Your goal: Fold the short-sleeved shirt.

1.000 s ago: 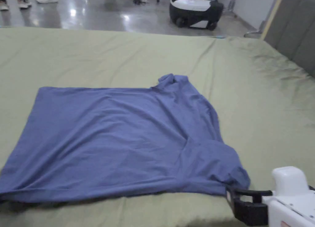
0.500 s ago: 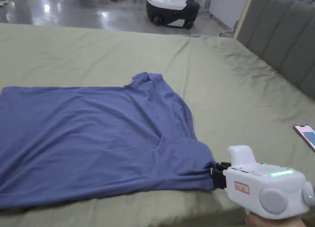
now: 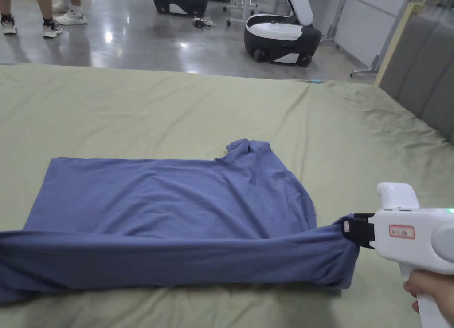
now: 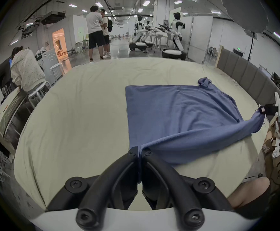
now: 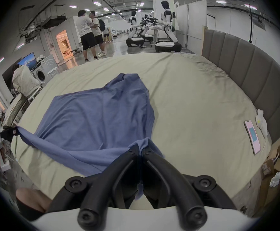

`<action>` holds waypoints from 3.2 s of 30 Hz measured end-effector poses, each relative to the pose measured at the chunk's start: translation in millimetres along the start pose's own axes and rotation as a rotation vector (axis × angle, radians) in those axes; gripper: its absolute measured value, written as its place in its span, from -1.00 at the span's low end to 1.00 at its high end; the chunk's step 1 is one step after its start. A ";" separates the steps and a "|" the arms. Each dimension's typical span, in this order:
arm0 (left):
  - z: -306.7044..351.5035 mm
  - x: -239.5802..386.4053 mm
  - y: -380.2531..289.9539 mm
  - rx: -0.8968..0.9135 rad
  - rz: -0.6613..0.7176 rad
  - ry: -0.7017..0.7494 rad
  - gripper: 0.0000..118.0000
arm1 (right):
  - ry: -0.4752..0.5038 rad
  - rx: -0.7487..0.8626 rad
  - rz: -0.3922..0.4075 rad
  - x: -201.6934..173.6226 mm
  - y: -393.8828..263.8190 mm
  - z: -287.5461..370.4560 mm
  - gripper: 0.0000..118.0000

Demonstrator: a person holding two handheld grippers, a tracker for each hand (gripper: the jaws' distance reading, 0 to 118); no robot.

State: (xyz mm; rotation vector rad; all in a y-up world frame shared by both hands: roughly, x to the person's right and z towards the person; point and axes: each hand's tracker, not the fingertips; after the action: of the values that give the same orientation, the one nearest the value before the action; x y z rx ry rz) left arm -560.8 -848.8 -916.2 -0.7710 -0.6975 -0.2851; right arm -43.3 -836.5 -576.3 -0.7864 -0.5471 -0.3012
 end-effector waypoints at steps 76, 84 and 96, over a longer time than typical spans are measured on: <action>-55.2 11.9 -52.9 -0.049 0.102 0.012 -0.91 | 0.017 -0.069 0.018 -18.7 -70.4 -76.9 -0.79; 10.4 7.7 -51.5 -0.074 0.124 -0.092 -0.91 | 0.090 -0.103 0.163 -7.5 -68.0 -2.3 -0.79; 30.8 32.8 -129.9 -0.239 0.034 -0.145 -0.91 | 0.043 -0.208 0.232 -6.3 -133.4 8.6 -0.79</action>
State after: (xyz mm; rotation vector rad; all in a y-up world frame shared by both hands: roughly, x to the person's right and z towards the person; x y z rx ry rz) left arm -612.8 -916.3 -808.4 -1.0380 -0.7947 -0.2874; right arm -111.6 -919.8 -496.8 -1.0333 -0.3829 -0.1610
